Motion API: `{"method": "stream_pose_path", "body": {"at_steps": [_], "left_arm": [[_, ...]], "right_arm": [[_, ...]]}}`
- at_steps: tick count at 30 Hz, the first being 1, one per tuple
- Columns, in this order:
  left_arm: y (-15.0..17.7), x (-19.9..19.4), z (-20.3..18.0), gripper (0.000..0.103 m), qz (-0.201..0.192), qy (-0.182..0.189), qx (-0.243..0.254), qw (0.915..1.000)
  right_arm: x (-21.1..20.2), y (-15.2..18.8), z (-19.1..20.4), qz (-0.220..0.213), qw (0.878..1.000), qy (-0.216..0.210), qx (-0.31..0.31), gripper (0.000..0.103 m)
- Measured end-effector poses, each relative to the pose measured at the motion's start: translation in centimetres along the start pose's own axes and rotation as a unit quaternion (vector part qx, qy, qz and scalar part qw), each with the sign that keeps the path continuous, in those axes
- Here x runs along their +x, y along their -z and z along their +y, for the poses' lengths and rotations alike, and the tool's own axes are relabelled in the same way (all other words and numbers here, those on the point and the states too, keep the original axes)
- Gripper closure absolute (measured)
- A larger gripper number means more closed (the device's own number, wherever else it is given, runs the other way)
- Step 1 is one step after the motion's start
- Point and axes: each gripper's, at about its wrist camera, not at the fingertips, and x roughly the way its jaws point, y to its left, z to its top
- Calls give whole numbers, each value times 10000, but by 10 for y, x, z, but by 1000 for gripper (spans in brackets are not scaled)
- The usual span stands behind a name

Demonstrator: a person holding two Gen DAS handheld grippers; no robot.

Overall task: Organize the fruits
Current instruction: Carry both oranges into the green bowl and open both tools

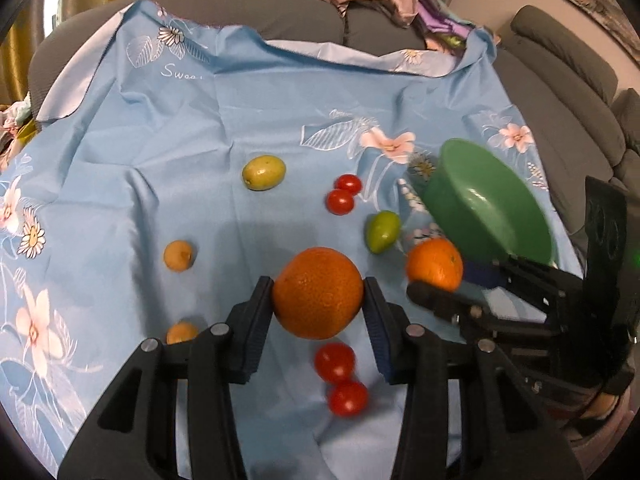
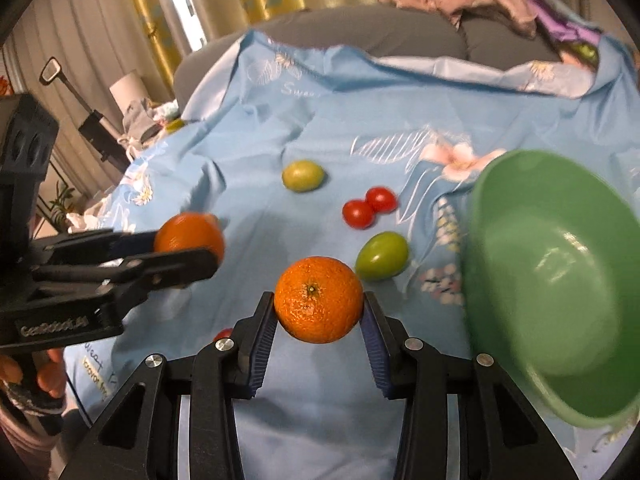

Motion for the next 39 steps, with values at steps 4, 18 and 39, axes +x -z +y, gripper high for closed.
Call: {"method": "stream_pose_path", "body": {"at_steps": [4, 18, 39], "left_arm": [[4, -11, -12, 59, -59, 29, 61, 10000], [-31, -8, -91, 59, -260, 524, 750, 9955], [-49, 85, -174, 58, 408, 734, 1513, 9849]], "right_arm": [[-21, -1, -1, -307, 9994, 183, -17, 59], [-70, 7, -44, -984, 9921, 709, 330, 59], [-75, 35, -121, -787, 9787, 1623, 983, 59]]}}
